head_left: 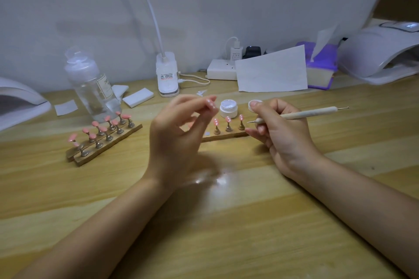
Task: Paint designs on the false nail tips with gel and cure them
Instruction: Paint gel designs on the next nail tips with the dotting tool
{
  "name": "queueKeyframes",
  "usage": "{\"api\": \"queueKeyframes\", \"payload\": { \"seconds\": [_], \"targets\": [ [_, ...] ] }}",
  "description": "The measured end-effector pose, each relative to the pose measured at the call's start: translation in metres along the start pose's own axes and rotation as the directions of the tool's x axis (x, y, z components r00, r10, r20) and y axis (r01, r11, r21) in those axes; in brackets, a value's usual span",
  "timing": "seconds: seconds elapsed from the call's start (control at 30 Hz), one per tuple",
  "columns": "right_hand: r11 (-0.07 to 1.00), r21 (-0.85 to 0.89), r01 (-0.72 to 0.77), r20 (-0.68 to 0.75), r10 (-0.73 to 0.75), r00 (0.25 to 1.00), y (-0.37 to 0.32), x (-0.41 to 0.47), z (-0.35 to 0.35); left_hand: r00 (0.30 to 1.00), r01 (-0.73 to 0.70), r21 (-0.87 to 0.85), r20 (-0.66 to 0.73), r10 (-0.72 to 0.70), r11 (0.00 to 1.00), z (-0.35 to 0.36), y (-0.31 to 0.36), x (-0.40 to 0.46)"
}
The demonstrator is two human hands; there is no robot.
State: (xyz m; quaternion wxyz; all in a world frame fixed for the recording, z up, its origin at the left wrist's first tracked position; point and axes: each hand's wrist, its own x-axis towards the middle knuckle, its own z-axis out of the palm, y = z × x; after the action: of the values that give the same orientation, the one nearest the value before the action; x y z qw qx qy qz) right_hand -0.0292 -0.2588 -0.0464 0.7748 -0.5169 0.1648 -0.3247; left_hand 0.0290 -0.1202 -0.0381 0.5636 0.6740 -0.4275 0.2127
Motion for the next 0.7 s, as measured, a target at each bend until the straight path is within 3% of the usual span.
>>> {"api": "queueKeyframes", "payload": {
  "seconds": [0.1, 0.33, 0.5, 0.7],
  "targets": [
    [1.0, -0.007, -0.003, 0.005, 0.003, 1.0, 0.0, 0.0, -0.001, 0.99, 0.139, 0.057, -0.031, -0.137, 0.989, -0.004, -0.007, 0.003],
    [1.0, -0.017, -0.004, 0.008, 0.004, 1.0, 0.0, 0.0, -0.001, 0.946, 0.294, 0.119, 0.104, -0.307, 0.948, -0.005, -0.02, 0.005],
    [1.0, -0.023, -0.003, 0.008, 0.004, 1.0, 0.0, -0.001, 0.0, 0.919, 0.352, 0.048, 0.169, -0.355, 0.935, -0.002, -0.019, 0.005],
    [0.999, -0.035, -0.002, 0.013, 0.002, 1.0, 0.0, -0.001, 0.0, 0.907, 0.356, 0.084, 0.209, -0.365, 0.931, -0.002, -0.026, 0.003]
  ]
}}
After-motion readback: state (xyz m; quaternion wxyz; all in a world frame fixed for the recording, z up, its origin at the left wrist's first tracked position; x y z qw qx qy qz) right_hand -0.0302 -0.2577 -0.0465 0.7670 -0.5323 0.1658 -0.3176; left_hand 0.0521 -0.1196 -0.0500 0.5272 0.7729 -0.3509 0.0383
